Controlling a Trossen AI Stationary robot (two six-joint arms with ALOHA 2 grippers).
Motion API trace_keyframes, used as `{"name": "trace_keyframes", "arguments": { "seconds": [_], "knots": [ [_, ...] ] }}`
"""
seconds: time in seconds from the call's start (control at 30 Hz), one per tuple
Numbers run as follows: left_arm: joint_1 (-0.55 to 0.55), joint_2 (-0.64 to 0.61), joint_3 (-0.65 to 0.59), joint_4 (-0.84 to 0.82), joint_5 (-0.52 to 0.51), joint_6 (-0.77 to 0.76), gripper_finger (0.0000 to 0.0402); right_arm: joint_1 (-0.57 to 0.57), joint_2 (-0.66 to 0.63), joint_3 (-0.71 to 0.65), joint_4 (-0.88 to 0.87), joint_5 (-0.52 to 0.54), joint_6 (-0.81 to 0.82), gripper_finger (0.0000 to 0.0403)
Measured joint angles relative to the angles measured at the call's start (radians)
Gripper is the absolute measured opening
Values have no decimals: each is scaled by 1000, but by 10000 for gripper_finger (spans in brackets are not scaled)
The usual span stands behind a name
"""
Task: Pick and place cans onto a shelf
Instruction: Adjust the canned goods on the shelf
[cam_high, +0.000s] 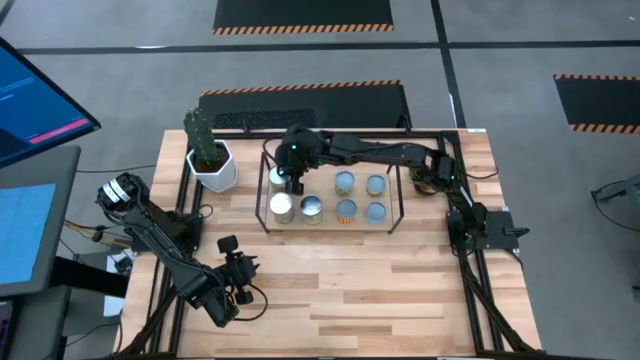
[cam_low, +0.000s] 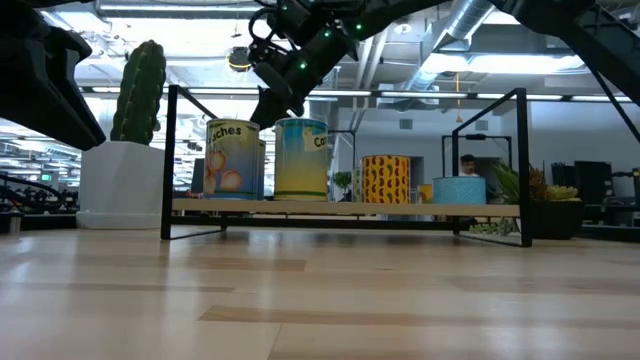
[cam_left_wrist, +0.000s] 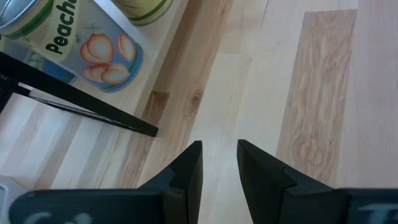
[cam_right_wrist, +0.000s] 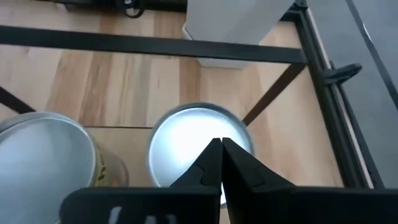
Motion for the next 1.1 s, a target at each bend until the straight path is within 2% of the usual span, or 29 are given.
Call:
{"name": "trace_keyframes", "arguments": {
  "seconds": [1.1],
  "knots": [
    [0,0,0,11,1,0,89,12,-3,2,-131,4,26,25]
  ]
}}
